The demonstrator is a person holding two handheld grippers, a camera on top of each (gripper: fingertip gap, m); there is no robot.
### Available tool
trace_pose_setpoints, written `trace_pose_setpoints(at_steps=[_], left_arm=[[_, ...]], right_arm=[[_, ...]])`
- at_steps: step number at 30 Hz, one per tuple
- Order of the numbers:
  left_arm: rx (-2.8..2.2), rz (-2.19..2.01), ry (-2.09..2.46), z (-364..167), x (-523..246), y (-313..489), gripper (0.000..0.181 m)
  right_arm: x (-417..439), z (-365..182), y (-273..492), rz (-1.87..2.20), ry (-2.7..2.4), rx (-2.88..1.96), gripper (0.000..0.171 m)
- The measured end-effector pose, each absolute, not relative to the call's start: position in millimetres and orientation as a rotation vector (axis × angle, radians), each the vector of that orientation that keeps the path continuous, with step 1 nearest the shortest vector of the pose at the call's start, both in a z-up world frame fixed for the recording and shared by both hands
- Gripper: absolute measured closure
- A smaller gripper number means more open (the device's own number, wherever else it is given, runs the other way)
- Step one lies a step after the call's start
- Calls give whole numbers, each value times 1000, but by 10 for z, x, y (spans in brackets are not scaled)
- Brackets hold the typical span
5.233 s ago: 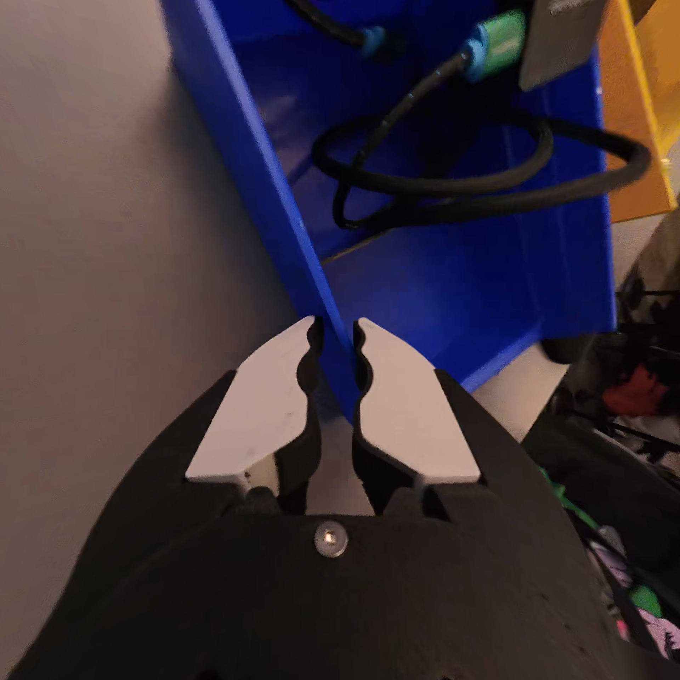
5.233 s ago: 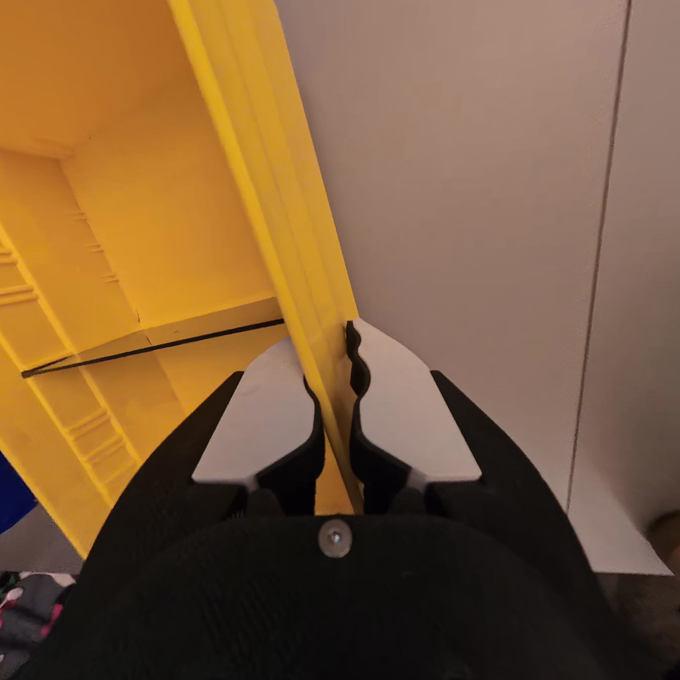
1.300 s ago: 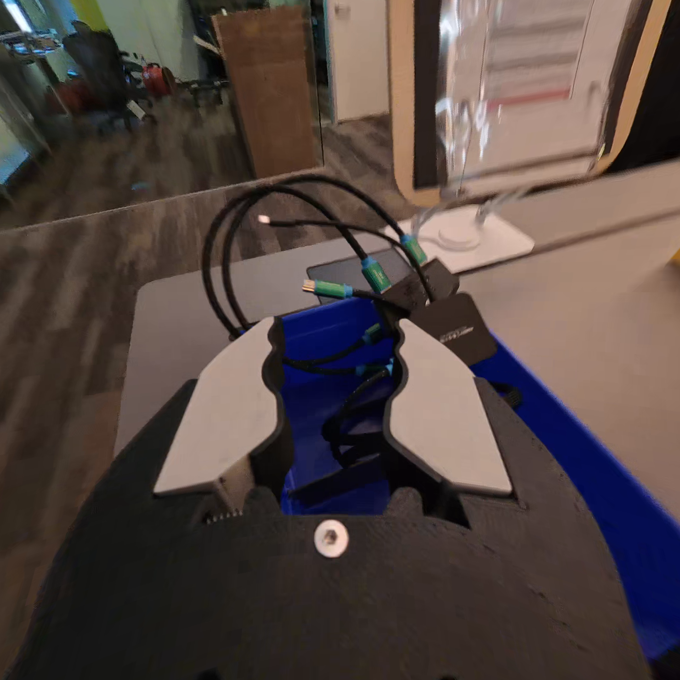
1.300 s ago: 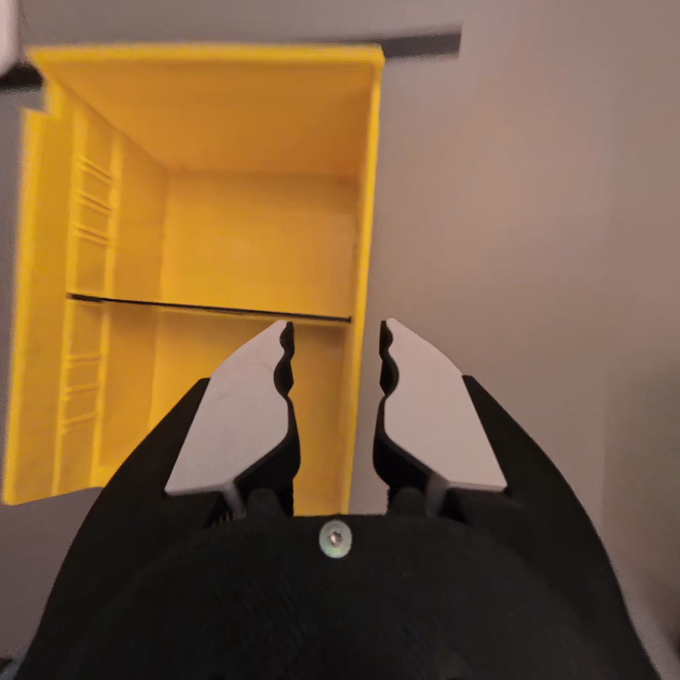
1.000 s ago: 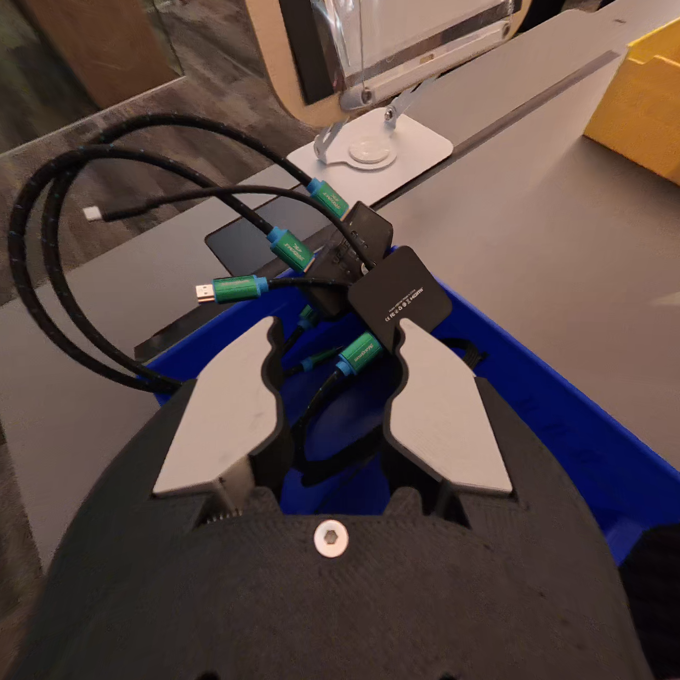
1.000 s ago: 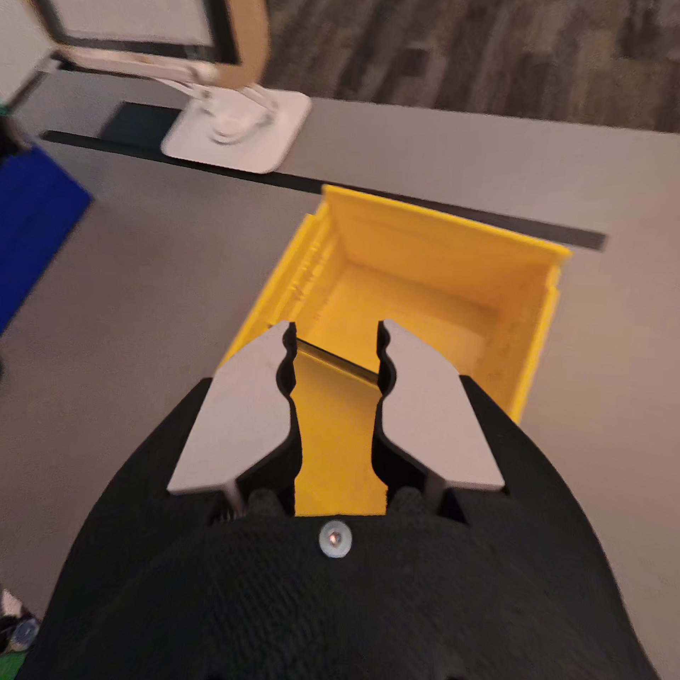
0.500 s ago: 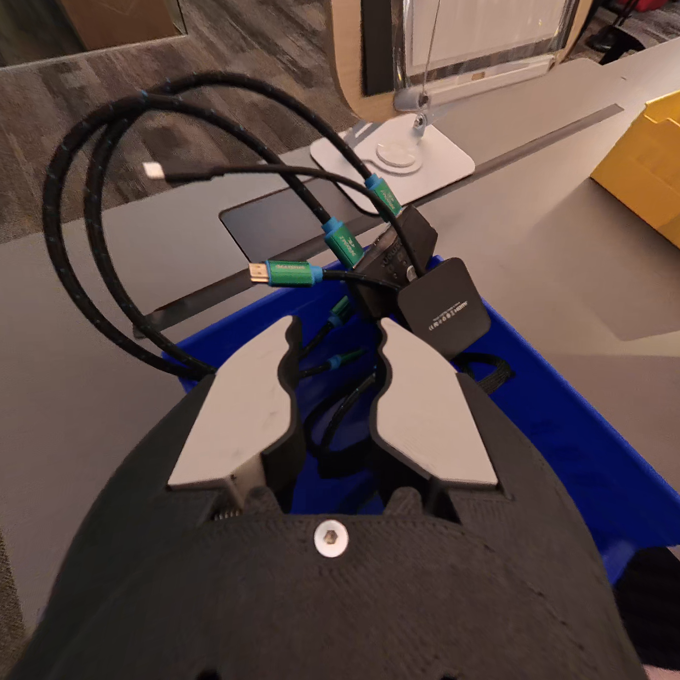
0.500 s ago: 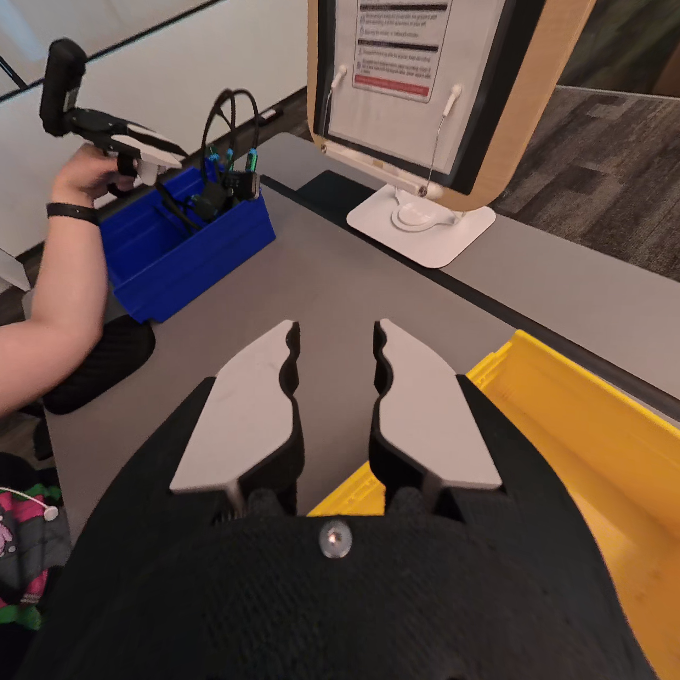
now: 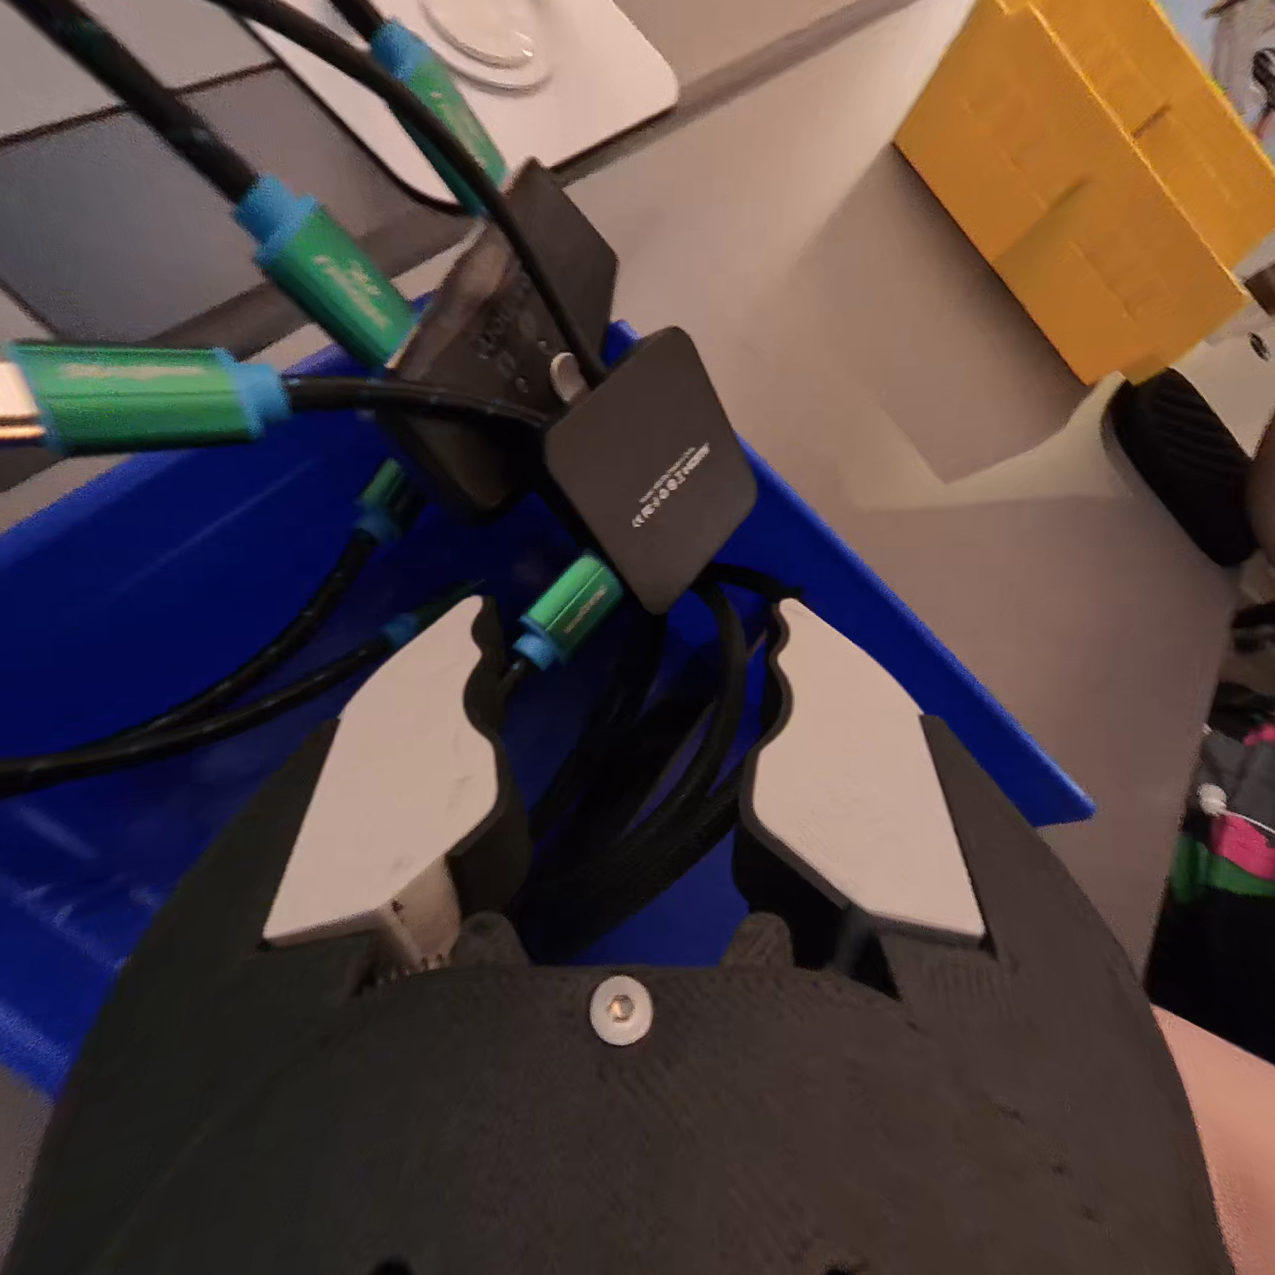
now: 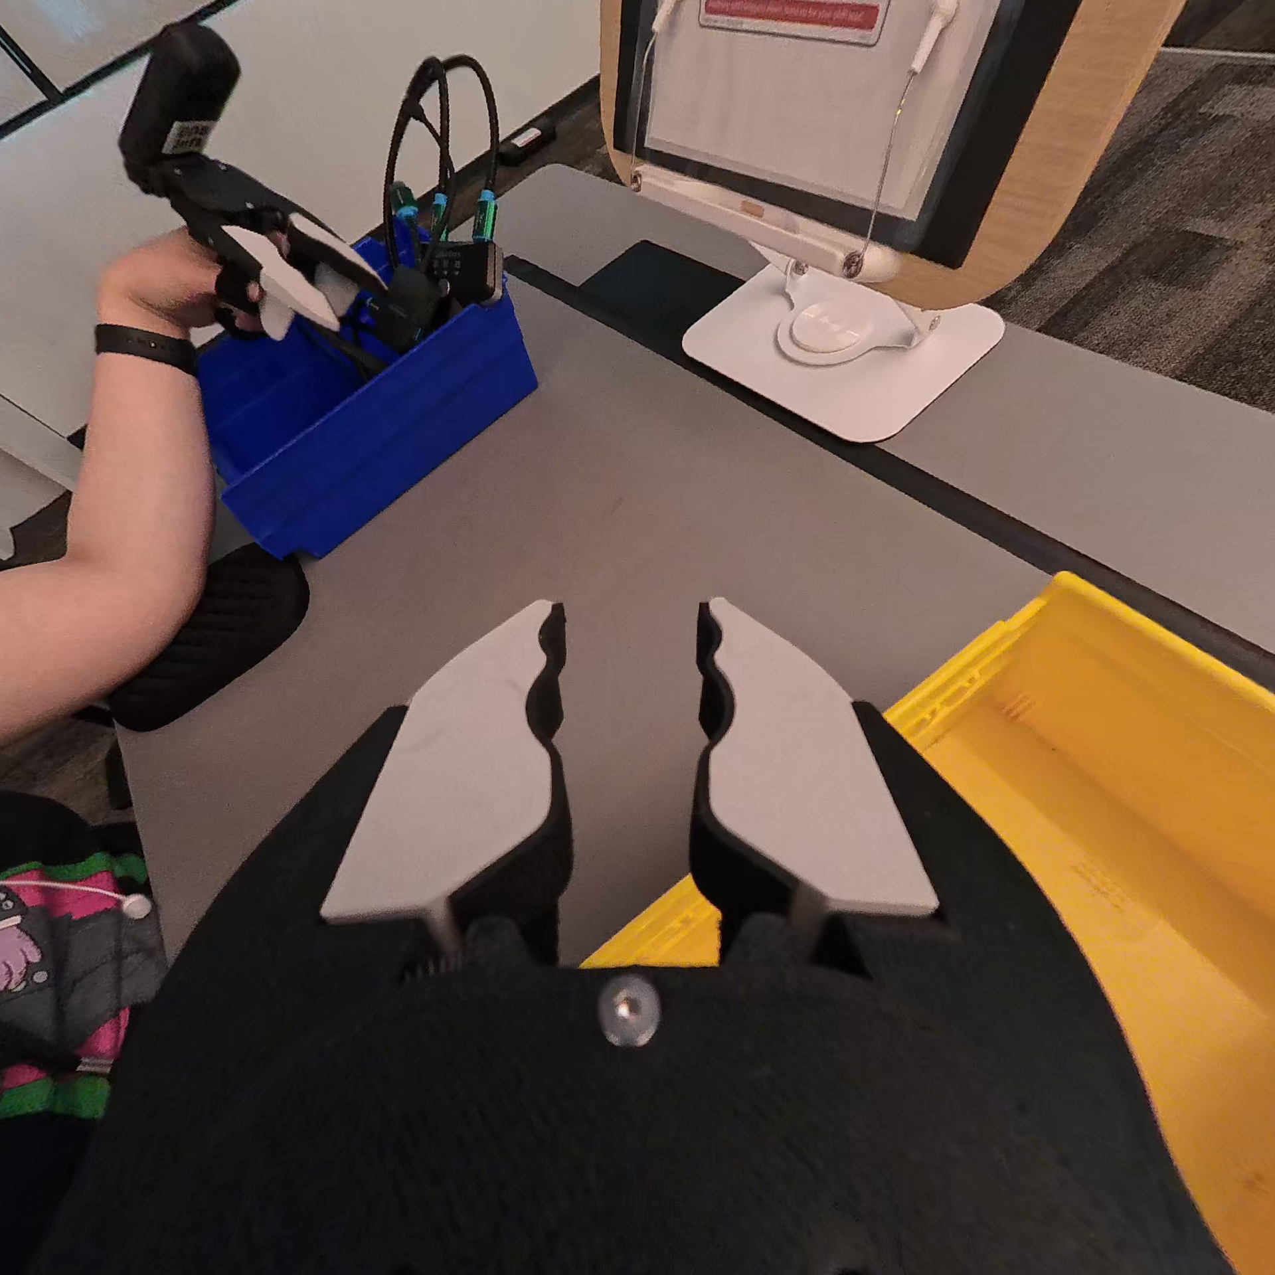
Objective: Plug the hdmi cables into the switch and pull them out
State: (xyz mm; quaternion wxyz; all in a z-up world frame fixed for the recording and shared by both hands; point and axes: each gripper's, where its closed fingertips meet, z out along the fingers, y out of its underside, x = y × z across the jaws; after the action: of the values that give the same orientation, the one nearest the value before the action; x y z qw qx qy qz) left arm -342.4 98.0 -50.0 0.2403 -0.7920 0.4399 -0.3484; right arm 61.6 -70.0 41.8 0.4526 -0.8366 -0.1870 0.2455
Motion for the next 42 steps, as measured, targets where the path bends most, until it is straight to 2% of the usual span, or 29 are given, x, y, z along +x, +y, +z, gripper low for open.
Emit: trace_pose_setpoints(at_steps=[4,8,12,15,21,24,31,42], left_arm=[[-2148,-924,1201,-430,-3366,1004,118],[-2165,-868,1115,-369,-3368,1096,116],[-2225,-974,1082,-475,-3295,1100,111],[-2224,-1031,1057,-493,-3235,1135,113],[-2201,-1082,1145,-501,-3220,1007,127],[-2173,-1078,1186,-483,-3237,979,143],[-2094,-1048,1231,-358,-3316,929,167],[-1765,-1051,1319,111,-3282,714,170]], right_arm=[[600,378,-701,618,-463,-2076,134],[594,358,-704,623,-466,-2081,135],[589,348,-718,635,-468,-2080,135],[589,339,-728,653,-461,-2079,135],[568,273,-710,659,-467,-2098,136],[551,246,-695,653,-476,-2107,136],[564,205,-667,644,-471,-2120,136],[299,266,-638,641,-554,-2073,140]])
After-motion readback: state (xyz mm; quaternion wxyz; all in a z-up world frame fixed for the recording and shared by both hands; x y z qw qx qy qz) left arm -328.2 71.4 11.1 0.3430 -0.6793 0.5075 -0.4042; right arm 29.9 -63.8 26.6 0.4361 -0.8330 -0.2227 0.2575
